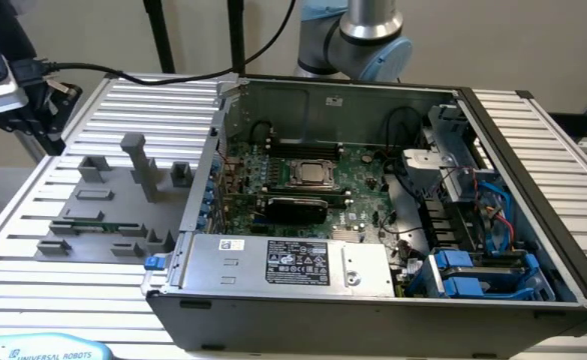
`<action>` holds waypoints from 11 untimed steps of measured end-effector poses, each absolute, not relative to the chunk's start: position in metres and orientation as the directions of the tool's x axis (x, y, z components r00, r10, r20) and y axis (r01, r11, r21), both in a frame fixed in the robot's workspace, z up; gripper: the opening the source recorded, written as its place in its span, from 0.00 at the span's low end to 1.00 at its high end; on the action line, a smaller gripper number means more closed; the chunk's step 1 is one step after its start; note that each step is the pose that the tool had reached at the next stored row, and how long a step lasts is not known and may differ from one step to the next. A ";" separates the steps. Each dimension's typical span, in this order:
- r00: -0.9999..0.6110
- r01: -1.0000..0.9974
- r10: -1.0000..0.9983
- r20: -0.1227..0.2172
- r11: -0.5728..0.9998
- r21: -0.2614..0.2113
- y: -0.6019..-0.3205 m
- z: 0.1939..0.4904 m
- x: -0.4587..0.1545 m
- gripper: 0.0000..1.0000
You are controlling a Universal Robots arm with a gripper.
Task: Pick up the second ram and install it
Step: 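Pick up the second ram and move it above second insertion slot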
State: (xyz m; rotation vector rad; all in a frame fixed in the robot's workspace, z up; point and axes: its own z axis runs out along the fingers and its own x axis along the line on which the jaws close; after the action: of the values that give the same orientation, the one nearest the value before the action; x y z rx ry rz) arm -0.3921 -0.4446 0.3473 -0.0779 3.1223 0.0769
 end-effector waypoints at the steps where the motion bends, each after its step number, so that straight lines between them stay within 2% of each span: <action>1: -0.998 -0.069 -0.068 -0.019 0.996 0.049 -0.445 0.347 -0.392 0.11; 11: -0.969 -0.248 -0.247 -0.017 0.968 0.049 -0.445 0.341 -0.392 0.11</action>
State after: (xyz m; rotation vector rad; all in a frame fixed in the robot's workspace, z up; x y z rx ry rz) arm -0.3921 -0.4446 0.3405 -0.3910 3.1056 0.0797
